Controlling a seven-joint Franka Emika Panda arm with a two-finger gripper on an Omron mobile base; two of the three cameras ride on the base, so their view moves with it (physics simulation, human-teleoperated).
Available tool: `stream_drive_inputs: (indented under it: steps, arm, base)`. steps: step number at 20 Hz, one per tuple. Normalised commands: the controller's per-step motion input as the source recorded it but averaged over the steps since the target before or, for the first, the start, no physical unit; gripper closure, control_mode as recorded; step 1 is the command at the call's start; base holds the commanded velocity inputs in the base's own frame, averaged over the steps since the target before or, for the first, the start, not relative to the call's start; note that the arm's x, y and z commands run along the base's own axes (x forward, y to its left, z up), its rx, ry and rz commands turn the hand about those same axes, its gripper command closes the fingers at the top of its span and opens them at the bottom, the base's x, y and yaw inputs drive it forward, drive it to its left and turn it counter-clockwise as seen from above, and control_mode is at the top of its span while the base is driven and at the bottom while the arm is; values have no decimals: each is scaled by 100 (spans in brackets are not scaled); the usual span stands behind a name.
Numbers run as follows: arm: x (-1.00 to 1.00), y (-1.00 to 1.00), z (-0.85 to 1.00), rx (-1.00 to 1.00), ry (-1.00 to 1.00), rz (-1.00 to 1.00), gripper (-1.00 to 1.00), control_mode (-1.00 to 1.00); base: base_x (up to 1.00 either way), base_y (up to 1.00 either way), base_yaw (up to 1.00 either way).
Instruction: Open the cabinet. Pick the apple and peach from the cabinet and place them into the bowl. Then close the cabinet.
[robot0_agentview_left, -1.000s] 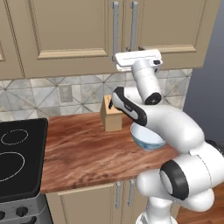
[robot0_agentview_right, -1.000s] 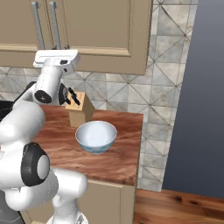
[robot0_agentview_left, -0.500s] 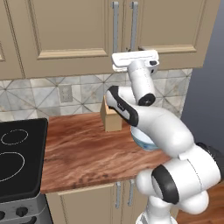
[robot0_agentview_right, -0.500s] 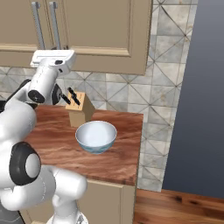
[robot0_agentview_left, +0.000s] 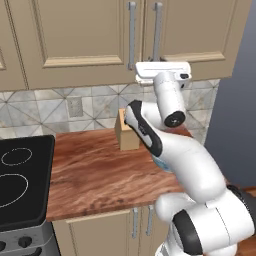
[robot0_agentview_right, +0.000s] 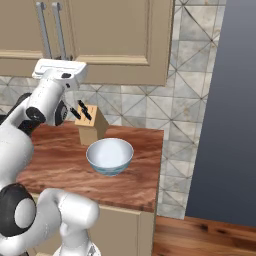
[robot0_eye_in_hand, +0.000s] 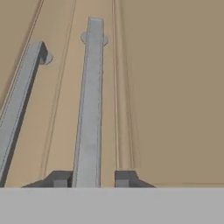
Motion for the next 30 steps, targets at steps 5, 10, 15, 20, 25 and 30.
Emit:
stream_drive_inputs:
  steps: [5,10,15,20,25,30]
  arm:
    - [-98,-100,23,22,2,-1,100,-100]
    - [-88,-100,23,24,3,-3,100,-100]
    - [-77,-100,20,26,4,-2,100,-100]
    - [-46,-100,7,26,10,-5,100,-100]
    - [-38,-100,5,25,9,-5,100,-100]
    - [-40,-100,2,23,3,-3,100,-100]
  base:
    - [0,0,0]
    - [0,0,0]
    - [0,0,0]
    - [0,0,0]
    - [0,0,0]
    - [0,0,0]
